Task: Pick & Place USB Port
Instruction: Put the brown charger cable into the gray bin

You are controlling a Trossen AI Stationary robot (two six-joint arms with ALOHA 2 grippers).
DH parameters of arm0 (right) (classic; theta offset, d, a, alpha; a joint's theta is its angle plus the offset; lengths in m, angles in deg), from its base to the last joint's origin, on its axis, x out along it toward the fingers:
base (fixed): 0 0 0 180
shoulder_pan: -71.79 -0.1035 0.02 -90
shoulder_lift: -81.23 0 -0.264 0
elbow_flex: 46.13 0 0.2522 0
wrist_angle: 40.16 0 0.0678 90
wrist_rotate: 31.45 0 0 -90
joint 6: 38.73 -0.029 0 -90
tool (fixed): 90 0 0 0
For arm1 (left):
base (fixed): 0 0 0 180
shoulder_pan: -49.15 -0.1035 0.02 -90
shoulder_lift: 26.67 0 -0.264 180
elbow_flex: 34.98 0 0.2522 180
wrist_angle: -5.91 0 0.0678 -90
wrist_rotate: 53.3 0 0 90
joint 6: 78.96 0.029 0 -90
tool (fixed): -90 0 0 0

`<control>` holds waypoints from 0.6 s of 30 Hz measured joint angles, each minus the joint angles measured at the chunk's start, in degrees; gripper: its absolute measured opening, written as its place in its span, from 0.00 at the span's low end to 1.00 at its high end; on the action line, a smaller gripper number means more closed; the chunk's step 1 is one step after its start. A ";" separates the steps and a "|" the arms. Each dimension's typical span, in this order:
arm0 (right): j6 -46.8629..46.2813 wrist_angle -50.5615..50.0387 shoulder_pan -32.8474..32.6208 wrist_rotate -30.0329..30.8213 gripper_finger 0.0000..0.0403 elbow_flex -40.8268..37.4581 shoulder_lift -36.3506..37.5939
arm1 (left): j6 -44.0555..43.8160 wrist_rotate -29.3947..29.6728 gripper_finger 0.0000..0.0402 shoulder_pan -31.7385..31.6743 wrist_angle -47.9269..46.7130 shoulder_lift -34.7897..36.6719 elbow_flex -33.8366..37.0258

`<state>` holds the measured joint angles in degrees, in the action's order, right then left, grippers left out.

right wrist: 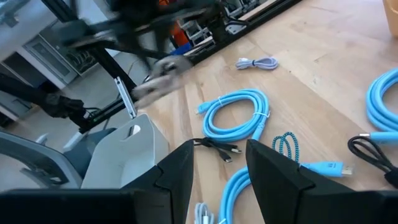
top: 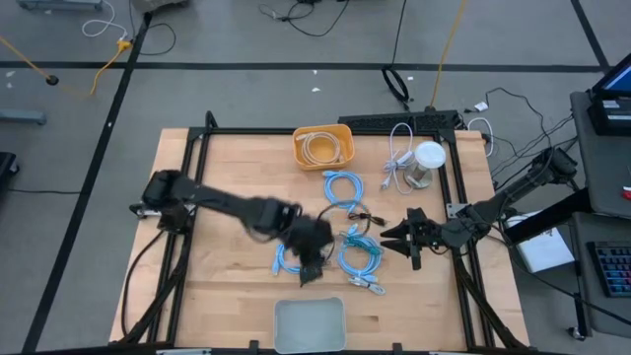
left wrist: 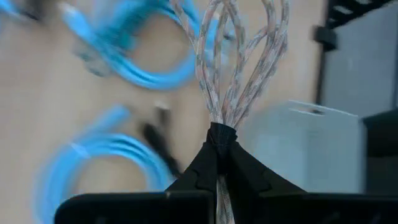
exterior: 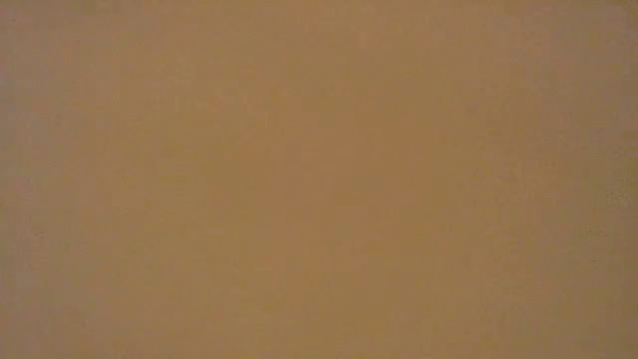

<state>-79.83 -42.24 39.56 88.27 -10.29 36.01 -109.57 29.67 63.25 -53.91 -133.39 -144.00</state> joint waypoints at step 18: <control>4.30 -0.32 4.08 0.03 0.35 0.00 0.00 | -25.32 1.86 0.03 14.75 25.52 0.15 13.19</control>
<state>-75.53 -42.57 43.64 88.29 -10.29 36.01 -134.88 31.53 78.00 -28.40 -133.23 -130.81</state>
